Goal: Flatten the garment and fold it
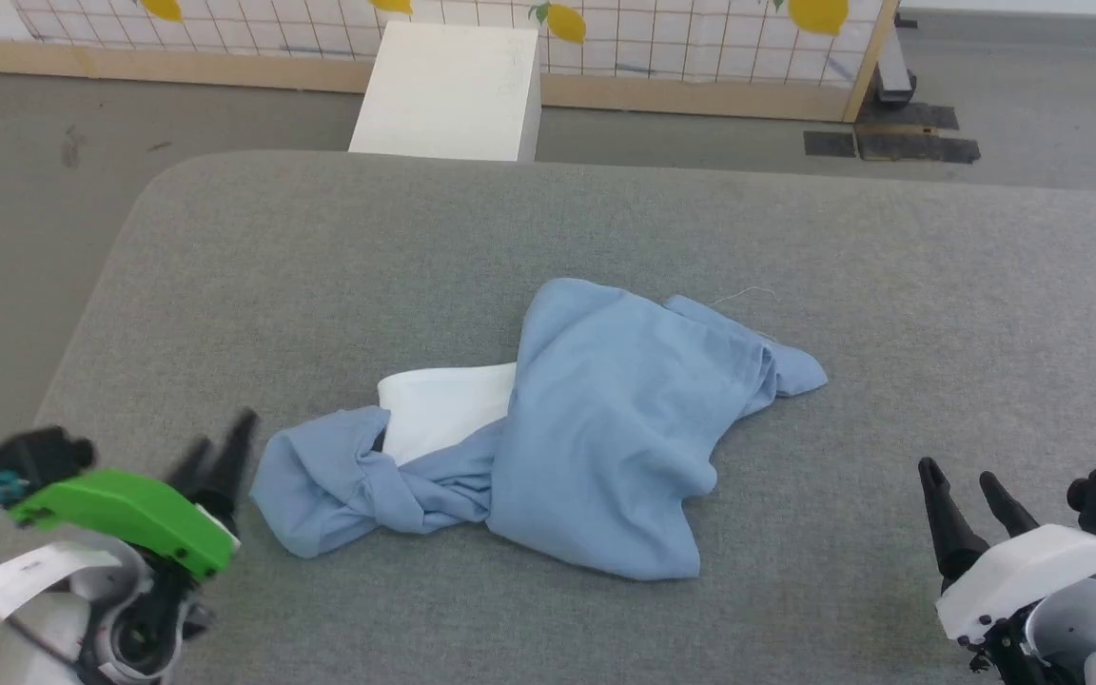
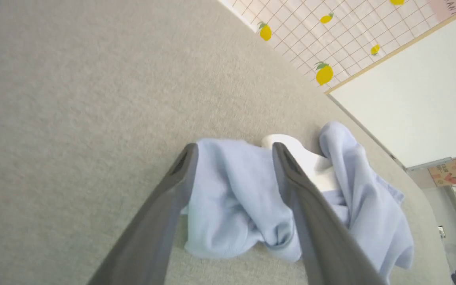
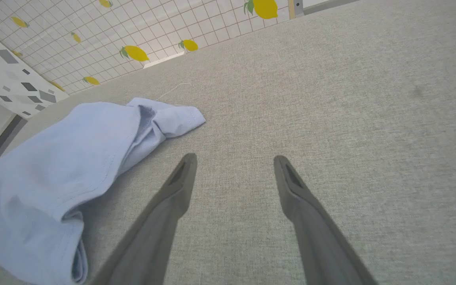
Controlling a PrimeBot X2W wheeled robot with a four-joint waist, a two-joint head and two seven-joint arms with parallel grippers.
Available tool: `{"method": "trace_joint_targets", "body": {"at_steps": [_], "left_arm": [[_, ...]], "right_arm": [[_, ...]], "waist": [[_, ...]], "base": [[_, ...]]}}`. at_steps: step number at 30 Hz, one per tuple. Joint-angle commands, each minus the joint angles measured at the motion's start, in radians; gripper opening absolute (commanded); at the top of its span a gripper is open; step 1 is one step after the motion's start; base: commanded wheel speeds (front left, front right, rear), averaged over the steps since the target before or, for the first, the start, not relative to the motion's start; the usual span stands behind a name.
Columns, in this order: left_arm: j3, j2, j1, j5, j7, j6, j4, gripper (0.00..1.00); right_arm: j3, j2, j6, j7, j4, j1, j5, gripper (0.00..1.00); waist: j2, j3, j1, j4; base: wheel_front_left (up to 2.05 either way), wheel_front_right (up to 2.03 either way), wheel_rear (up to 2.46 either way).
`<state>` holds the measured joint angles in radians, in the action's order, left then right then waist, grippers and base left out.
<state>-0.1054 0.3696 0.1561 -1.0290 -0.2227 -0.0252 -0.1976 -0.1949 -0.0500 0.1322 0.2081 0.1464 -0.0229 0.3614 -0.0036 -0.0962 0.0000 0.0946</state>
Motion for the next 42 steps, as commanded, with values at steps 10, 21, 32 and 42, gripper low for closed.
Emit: {"method": "trace_joint_targets", "body": {"at_steps": [10,21,32,42], "left_arm": [[0.000,0.025,-0.090,0.321,0.446,0.042,0.060,1.00],[0.034,-0.065,-0.123,0.420,0.484,0.060,0.075,1.00],[0.058,-0.103,-0.054,0.462,0.484,0.115,0.065,1.00],[0.083,-0.125,-0.025,0.498,0.484,0.139,0.040,1.00]], "right_arm": [[0.018,0.000,-0.002,0.006,0.004,-0.002,-0.005,1.00],[0.190,0.000,-0.002,0.214,-0.023,-0.108,-0.090,1.00],[0.491,0.000,-0.002,0.601,0.041,-0.301,-0.155,1.00],[0.591,0.000,-0.002,0.721,0.150,-0.346,-0.190,0.37]], "waist": [[0.0036,0.024,0.0000,0.002],[0.0036,-0.017,0.0000,0.032],[0.0036,-0.099,0.0000,0.082],[0.0036,-0.136,0.0000,0.107]], "base": [[0.00,0.00,0.00],[0.00,0.00,0.00],[0.00,0.00,0.00],[0.00,0.00,0.00]]}}
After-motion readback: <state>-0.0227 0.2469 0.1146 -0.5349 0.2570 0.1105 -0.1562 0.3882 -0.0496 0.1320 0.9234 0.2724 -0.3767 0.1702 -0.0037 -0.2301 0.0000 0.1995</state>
